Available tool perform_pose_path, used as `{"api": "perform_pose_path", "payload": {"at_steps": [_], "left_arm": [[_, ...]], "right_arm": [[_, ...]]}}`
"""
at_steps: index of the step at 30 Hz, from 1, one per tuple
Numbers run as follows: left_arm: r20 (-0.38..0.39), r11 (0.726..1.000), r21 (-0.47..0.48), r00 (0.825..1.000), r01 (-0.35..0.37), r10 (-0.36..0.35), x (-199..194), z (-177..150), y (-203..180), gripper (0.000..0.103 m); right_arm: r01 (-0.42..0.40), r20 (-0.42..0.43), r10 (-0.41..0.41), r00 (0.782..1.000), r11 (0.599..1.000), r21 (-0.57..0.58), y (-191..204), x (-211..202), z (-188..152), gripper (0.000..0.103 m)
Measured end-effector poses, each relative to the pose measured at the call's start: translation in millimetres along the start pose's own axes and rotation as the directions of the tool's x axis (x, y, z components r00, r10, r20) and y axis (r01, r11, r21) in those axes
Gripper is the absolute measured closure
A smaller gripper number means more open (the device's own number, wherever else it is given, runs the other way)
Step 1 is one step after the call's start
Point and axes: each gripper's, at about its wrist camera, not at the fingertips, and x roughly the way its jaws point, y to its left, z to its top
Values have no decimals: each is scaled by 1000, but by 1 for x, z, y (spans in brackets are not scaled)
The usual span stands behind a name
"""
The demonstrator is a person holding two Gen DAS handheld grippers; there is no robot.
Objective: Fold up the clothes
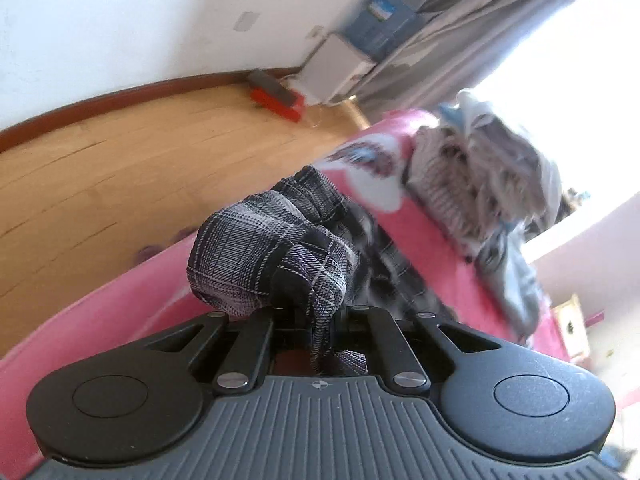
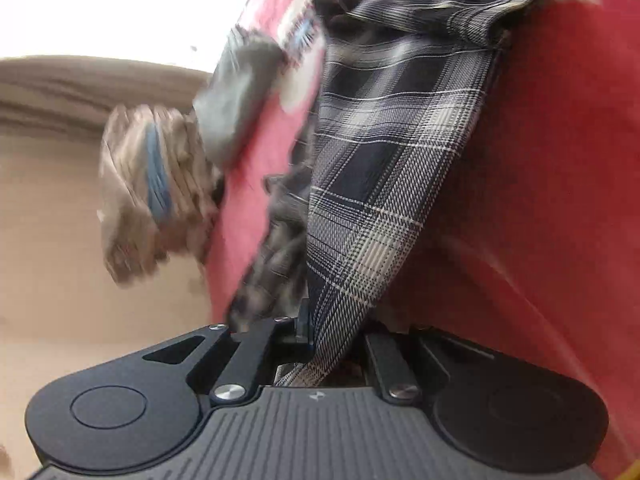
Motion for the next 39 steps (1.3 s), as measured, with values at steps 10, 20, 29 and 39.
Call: {"api": "perform_pose_path", "payload": {"at_steps": [10, 20, 29, 39], "left_arm": [[-182, 983, 176, 980, -48, 81, -24, -40, 44, 67], [-19, 957, 287, 998, -53, 61, -51, -7, 42, 54], [57, 752, 657, 998, -53, 20, 11, 6, -1, 46], [-37, 663, 744, 995, 87, -89, 25, 2, 5, 73]], "right_arm": [[269, -206, -452, 868, 777, -569, 46, -30, -6, 54], [-235, -241, -301, 923, 57, -970, 263, 90, -110, 53], [-295, -190, -269, 944, -434, -851, 276, 242, -234, 51], [-319, -247, -271, 931, -267, -909, 276, 245, -216, 95]]}}
